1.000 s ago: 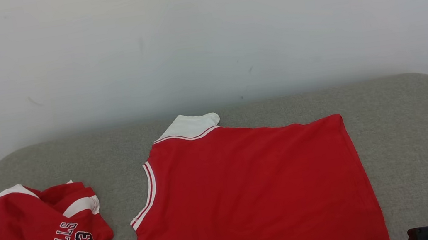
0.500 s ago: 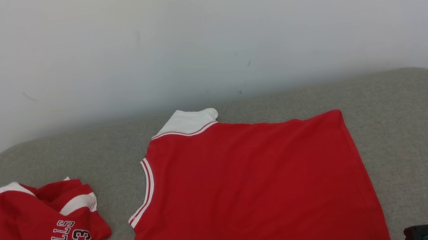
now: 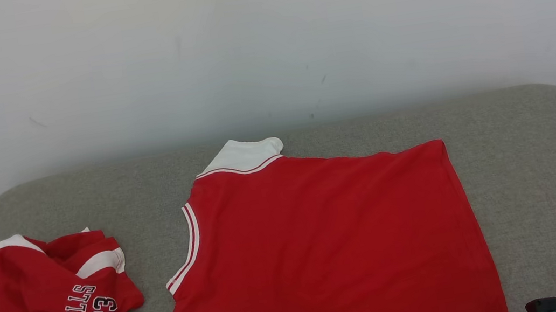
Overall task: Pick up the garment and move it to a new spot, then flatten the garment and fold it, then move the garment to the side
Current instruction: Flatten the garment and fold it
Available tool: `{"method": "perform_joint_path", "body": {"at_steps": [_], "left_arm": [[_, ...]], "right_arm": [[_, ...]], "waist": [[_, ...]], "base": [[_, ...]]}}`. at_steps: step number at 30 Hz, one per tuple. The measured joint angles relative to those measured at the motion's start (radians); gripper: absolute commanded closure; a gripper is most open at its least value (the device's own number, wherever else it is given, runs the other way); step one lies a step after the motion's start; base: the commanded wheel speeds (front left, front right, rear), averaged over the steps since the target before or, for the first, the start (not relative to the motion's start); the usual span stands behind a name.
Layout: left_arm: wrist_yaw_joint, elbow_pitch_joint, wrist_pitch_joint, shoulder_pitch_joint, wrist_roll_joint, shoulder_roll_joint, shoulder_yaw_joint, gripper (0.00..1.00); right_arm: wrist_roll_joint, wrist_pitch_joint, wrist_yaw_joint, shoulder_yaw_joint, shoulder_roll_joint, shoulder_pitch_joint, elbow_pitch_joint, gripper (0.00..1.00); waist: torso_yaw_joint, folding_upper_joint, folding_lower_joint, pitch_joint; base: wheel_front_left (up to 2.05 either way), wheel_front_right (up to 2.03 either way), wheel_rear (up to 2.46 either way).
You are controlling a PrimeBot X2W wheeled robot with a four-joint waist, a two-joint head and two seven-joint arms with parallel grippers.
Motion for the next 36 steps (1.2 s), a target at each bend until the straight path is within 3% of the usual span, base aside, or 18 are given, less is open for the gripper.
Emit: {"method": "perform_joint_path", "body": {"at_steps": [8, 9, 11, 12, 13, 14, 28, 36], "left_arm": [[-0.008, 0.022, -0.009, -0.016, -0.002, -0.001, -0.003, 0.60], [-0.010, 0.024, -0.010, -0.016, -0.002, -0.001, -0.003, 0.62], [-0.017, 0.028, -0.010, -0.018, -0.003, -0.002, -0.005, 0.97], [-0.017, 0.031, -0.010, -0.019, -0.003, -0.002, -0.006, 0.97], [-0.018, 0.034, -0.015, -0.019, -0.004, -0.002, -0.006, 1.00], [-0.020, 0.037, -0.015, -0.021, -0.006, -0.003, -0.007, 1.00], [-0.035, 0.036, -0.062, -0.027, -0.035, -0.012, 0.019, 1.00], [-0.036, -0.080, -0.134, -0.028, -0.065, -0.018, 0.061, 1.00]], "right_arm": [[-0.001, 0.001, 0.000, -0.008, 0.004, -0.023, 0.022, 0.00], [-0.001, 0.001, 0.000, -0.009, 0.004, -0.023, 0.023, 0.06], [-0.002, 0.001, 0.000, -0.010, 0.006, -0.023, 0.027, 0.62], [-0.002, 0.001, 0.000, -0.012, 0.007, -0.023, 0.027, 0.62], [-0.002, 0.002, 0.000, -0.012, 0.008, -0.023, 0.029, 0.73], [-0.002, 0.005, 0.000, -0.013, 0.009, -0.023, 0.030, 0.97], [-0.002, 0.001, 0.000, -0.030, 0.012, -0.018, 0.025, 1.00], [0.045, -0.037, 0.015, -0.063, 0.018, -0.011, -0.056, 1.00]], "waist": [[0.006, 0.0000, 0.0000, 0.003], [0.006, 0.0000, 0.0000, 0.003], [0.007, 0.0000, 0.0000, 0.003], [0.007, 0.0000, 0.0000, 0.003], [0.007, 0.0000, 0.0000, 0.003], [0.008, -0.0001, 0.0000, 0.003], [0.011, 0.0000, 0.0000, 0.002], [0.019, 0.0001, 0.0000, -0.004]], "base": [[0.00, 0.00, 0.00], [0.00, 0.00, 0.00], [0.00, 0.00, 0.00], [0.00, 0.00, 0.00], [0.00, 0.00, 0.00], [0.00, 0.00, 0.00], [0.00, 0.00, 0.00], [0.00, 0.00, 0.00]]}}
